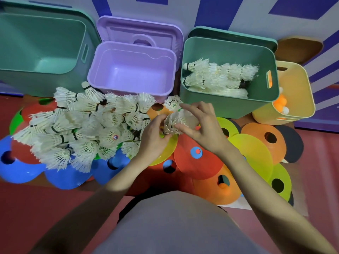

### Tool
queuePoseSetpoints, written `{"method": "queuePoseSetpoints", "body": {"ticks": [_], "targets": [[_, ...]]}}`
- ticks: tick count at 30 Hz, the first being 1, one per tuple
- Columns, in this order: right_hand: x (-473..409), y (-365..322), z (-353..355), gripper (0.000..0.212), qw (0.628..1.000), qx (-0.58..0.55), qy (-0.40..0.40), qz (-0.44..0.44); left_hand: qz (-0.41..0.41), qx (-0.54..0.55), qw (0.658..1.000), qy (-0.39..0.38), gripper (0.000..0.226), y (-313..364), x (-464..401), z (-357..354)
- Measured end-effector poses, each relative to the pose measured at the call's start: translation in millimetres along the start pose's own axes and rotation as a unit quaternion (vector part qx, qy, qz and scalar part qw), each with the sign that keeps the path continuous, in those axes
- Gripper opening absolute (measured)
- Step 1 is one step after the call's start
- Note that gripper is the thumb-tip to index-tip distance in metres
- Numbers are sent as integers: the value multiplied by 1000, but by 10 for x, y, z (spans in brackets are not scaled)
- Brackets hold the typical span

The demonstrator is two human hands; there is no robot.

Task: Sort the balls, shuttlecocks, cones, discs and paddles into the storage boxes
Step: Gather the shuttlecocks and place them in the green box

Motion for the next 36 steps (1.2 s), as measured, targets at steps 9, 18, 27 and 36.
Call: {"method": "queuePoseSetpoints", "body": {"ticks": [9,18,27,36], "targets": [[-343,599,-367,37,980,-80,49,-176,50,41,996,69,49,-206,128,343],[-675,1072,-845,40,953,4,-82,-291,72,26,994,72,52,-332,177,467],[-629,890,-757,35,964,-39,-6,-262,58,17,996,65,47,-287,120,480],[-72,240,-114,24,932,-228,234,-157,48,-17,994,101,43,-221,255,520]]}}
Point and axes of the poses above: each hand's wrist, its own x-axis away from the middle knuckle, its own z-axis out of the back of the hand, y = z × x, the point moved 3 cm from there along -x, towards the middle knuckle, and after that the axes turned 13 degrees about -x, right-handed, at the moved point
